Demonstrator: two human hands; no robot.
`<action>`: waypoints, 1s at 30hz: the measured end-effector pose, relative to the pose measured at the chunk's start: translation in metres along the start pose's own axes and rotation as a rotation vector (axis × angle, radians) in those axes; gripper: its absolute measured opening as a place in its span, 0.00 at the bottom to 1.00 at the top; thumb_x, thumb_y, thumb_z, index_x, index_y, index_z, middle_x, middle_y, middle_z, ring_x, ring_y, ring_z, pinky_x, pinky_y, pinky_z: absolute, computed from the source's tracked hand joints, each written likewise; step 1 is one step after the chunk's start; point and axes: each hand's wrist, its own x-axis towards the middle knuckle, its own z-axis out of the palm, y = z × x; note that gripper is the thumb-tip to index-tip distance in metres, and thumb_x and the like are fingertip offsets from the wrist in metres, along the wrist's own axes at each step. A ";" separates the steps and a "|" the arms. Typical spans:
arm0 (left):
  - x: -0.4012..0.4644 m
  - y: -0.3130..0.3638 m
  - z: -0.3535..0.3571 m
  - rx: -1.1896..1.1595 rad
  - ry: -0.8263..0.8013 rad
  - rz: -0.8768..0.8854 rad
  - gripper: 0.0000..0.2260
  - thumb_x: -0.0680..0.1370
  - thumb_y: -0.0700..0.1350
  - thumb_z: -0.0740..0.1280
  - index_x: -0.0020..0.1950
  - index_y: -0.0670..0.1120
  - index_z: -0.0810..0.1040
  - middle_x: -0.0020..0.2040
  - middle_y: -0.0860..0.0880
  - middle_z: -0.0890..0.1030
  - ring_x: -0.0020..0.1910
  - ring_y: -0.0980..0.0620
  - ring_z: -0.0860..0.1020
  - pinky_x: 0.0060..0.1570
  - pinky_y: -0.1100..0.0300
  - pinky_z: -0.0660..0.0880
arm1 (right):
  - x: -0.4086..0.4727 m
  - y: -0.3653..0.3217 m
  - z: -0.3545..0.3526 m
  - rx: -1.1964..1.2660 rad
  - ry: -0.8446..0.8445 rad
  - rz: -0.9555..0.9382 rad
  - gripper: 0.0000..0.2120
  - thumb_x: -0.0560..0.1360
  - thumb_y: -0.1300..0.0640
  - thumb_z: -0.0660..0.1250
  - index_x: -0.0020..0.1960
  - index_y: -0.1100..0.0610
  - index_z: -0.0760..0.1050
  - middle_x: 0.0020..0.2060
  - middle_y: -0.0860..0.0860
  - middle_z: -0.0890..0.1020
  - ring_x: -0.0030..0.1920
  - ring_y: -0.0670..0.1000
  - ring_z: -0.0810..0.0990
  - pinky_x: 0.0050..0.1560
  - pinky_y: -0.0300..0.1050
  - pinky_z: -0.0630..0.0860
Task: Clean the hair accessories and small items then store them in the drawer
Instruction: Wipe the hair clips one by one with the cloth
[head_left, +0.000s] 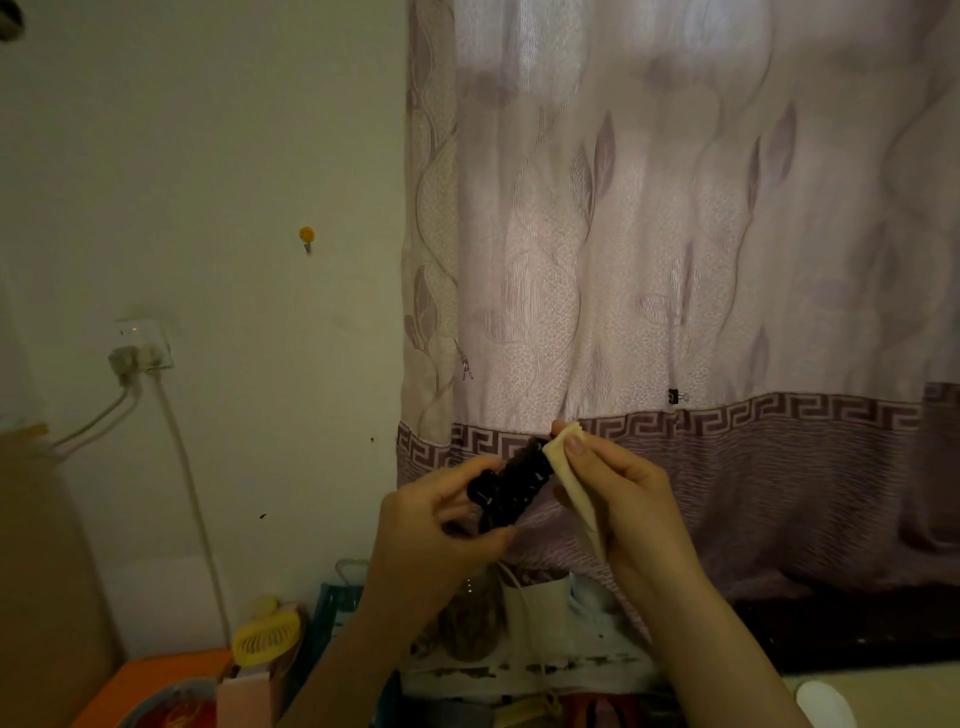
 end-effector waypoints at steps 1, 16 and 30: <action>0.000 0.000 0.000 0.008 -0.003 0.020 0.22 0.62 0.51 0.73 0.55 0.60 0.76 0.48 0.71 0.80 0.46 0.65 0.81 0.44 0.72 0.77 | 0.000 0.000 0.000 -0.004 0.001 0.001 0.09 0.68 0.55 0.68 0.46 0.55 0.83 0.41 0.46 0.86 0.42 0.47 0.83 0.49 0.46 0.77; 0.020 -0.006 -0.006 0.349 -0.034 0.346 0.17 0.71 0.47 0.69 0.60 0.50 0.76 0.54 0.49 0.82 0.53 0.57 0.78 0.56 0.63 0.75 | 0.005 -0.016 -0.002 -0.042 -0.093 0.102 0.08 0.70 0.54 0.67 0.41 0.54 0.84 0.36 0.54 0.85 0.38 0.53 0.81 0.35 0.39 0.78; 0.027 0.043 -0.009 -0.457 0.061 -0.503 0.37 0.62 0.52 0.71 0.69 0.43 0.70 0.61 0.47 0.79 0.52 0.56 0.81 0.47 0.70 0.77 | -0.006 -0.016 0.009 -0.072 0.033 -0.240 0.10 0.70 0.50 0.67 0.47 0.54 0.82 0.38 0.52 0.83 0.40 0.50 0.80 0.43 0.49 0.77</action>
